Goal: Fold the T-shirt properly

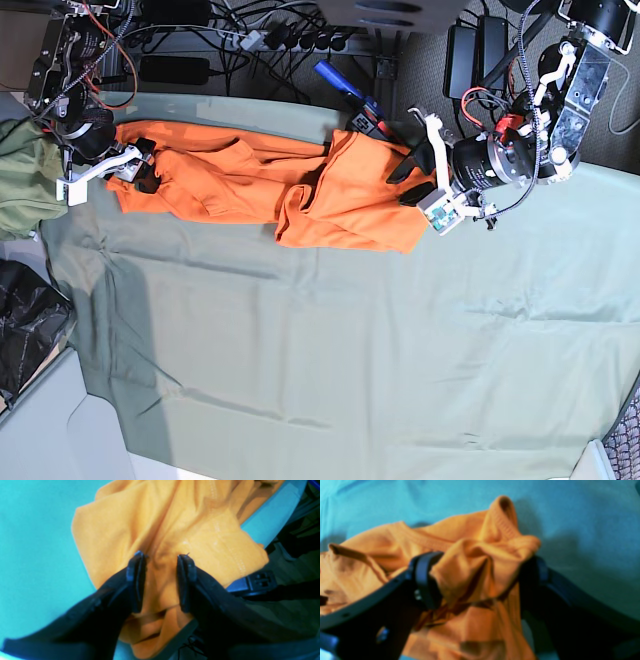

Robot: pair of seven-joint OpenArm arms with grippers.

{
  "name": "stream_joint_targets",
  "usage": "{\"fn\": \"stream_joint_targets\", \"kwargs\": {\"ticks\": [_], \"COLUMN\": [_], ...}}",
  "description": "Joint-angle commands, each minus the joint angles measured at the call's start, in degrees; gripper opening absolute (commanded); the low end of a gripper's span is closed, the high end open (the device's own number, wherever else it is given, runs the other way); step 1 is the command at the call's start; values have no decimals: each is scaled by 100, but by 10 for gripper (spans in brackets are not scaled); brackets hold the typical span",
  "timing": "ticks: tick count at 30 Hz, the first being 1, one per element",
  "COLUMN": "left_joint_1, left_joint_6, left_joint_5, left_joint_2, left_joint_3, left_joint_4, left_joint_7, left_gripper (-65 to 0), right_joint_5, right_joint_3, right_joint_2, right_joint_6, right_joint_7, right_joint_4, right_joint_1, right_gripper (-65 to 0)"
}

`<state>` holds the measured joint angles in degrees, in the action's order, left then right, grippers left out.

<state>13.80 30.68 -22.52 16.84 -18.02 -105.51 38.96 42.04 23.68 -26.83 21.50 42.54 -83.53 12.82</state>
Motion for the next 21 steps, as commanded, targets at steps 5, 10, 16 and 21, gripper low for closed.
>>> {"fn": "stream_joint_targets", "kwargs": {"ticks": [5,10,16,21], "left_joint_1": [-48,-50,-46,-46], "left_joint_6": [39,42,42,70], "left_joint_5": [-87,-433,-658,-748], "left_joint_2": [-2,-2,0,0], "left_joint_3": [229,688,1132,1207], "left_joint_4": [-149,-361,-374,-374], "left_joint_7": [-149,-149,-142,-105], "left_gripper": [-435,-435,-435,-435], "right_joint_5": [105,-46,-494,-647], "right_joint_3": [-17,-17,131,503], "right_joint_2": [-61,-63,-114,-372], "right_joint_6": [551,551,549,542], "right_joint_7": [225,-107,-337,-492], "right_joint_4": [-37,-37,-37,-35], "right_joint_1": [9,7,-11,-9], "right_gripper": [-330,-650,-650,-650]}}
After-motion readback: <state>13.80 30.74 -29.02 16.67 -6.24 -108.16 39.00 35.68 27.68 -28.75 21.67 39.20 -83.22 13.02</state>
